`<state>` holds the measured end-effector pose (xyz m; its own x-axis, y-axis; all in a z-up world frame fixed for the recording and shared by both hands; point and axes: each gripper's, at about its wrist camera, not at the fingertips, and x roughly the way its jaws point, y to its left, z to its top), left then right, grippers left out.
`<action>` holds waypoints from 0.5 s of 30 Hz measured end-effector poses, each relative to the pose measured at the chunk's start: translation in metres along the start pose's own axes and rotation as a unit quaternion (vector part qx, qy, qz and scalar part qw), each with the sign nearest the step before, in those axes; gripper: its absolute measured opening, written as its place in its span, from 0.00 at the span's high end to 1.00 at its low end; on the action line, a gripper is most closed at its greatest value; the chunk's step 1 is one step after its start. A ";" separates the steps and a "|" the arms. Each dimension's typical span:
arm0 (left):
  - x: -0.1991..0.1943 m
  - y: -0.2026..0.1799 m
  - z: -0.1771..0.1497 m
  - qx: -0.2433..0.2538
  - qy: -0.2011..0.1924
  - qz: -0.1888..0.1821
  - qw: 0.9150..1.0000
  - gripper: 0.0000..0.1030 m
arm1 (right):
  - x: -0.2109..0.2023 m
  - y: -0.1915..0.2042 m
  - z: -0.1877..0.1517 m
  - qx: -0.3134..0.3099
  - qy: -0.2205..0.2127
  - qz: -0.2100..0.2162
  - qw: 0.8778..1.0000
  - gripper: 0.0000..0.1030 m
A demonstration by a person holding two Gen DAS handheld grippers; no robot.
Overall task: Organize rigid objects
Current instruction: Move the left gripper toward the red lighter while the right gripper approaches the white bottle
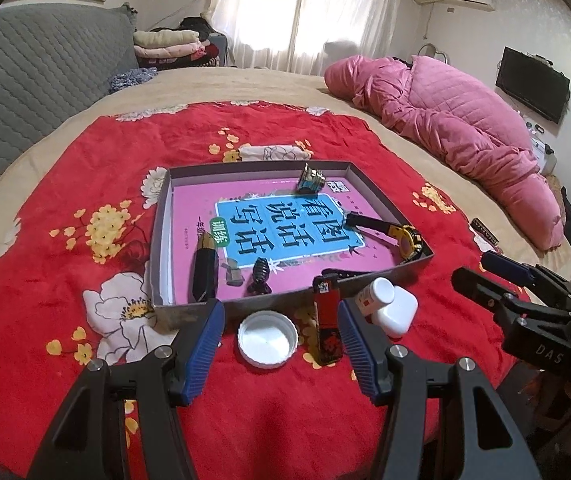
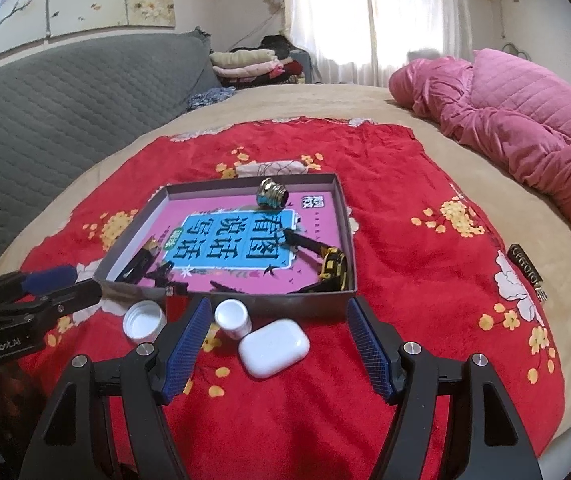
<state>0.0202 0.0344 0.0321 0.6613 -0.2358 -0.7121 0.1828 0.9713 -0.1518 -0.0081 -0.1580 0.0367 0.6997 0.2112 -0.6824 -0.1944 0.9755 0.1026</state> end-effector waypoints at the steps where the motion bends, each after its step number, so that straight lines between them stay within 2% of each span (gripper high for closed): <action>1: 0.000 -0.001 -0.001 0.001 0.002 -0.001 1.000 0.43 | 0.000 0.000 0.000 0.000 0.001 0.001 1.000 0.30; 15: 0.007 -0.015 -0.012 0.017 0.037 -0.022 0.999 0.43 | -0.001 0.000 -0.009 0.000 0.017 0.008 1.000 0.30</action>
<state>0.0134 0.0180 0.0209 0.5967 -0.2735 -0.7544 0.2353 0.9584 -0.1614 -0.0152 -0.1588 0.0310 0.6725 0.2251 -0.7051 -0.2060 0.9719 0.1138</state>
